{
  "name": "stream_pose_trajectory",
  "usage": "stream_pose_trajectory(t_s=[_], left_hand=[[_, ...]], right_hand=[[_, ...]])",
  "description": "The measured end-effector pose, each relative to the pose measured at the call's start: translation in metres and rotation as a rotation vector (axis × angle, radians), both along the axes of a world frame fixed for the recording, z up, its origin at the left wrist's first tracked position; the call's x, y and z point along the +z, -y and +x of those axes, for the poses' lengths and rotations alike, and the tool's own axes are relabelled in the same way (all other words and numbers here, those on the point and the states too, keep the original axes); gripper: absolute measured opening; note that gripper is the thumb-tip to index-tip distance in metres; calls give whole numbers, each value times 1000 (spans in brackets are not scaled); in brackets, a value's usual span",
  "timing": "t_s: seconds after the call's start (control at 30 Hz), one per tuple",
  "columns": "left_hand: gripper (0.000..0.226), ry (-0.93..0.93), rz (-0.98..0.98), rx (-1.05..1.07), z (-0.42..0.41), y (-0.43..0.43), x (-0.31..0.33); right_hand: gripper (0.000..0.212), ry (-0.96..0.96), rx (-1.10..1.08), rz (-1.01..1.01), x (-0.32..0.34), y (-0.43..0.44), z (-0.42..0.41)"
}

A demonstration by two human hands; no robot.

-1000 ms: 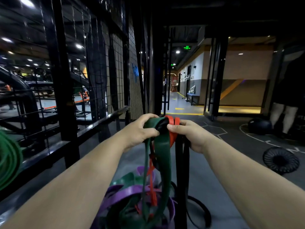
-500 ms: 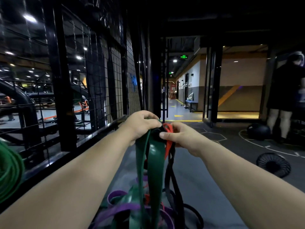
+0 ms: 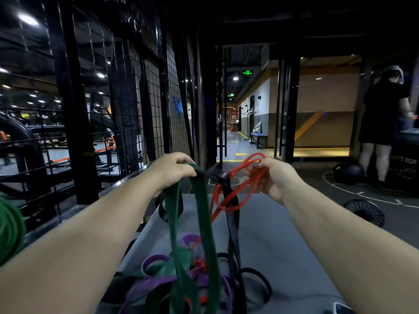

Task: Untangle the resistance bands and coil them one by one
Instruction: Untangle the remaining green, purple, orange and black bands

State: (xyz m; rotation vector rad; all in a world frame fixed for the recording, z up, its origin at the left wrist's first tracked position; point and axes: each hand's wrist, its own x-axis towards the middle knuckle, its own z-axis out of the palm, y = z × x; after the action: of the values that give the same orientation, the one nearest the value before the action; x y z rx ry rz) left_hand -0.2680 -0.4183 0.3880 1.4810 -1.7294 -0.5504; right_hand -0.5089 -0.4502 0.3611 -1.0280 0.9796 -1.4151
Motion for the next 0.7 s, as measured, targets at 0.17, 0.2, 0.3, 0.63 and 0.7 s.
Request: stream_pose_trajectory(t_s=[0.17, 0.2, 0.3, 0.63, 0.7], left_hand=[[7, -57, -3, 58, 22, 7, -4], [7, -70, -5, 64, 26, 8, -5], [6, -82, -29, 91, 34, 11, -6], [15, -150, -395, 135, 7, 13, 54], [20, -151, -332, 119, 5, 19, 48]], right_hand=[[14, -12, -114, 23, -4, 5, -23], [11, -61, -133, 17, -3, 4, -25], [13, -122, -208, -33, 6, 2, -32], [32, -334, -605, -384, 113, -2, -47], [54, -557, -497, -235, 109, 3, -44]])
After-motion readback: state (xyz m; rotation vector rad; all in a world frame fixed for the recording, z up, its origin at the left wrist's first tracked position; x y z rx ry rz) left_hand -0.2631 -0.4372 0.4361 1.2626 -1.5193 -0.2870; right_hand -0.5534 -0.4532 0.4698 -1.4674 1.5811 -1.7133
